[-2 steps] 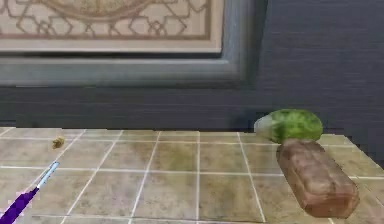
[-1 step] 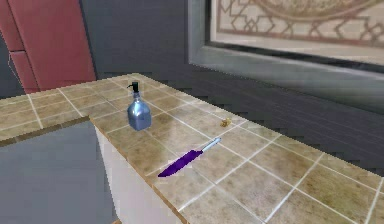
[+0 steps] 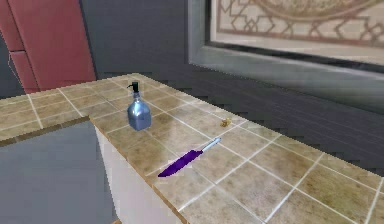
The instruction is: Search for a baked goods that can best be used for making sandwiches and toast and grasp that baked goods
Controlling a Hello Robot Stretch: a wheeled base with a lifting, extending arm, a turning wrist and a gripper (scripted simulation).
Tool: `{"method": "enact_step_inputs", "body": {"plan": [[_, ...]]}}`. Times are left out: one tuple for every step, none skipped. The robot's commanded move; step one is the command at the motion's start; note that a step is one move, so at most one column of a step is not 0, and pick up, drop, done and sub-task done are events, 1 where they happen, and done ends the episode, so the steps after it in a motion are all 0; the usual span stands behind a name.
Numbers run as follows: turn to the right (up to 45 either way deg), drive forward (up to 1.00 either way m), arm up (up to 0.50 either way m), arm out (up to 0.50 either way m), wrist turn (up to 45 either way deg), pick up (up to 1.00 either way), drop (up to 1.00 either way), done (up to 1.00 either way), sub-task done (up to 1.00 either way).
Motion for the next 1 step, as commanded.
{"method": "enact_step_inputs", "body": {"plan": [[0.0,0.00,0.38,0.00,0.0,0.00,0.00,0.00,0.00]]}}
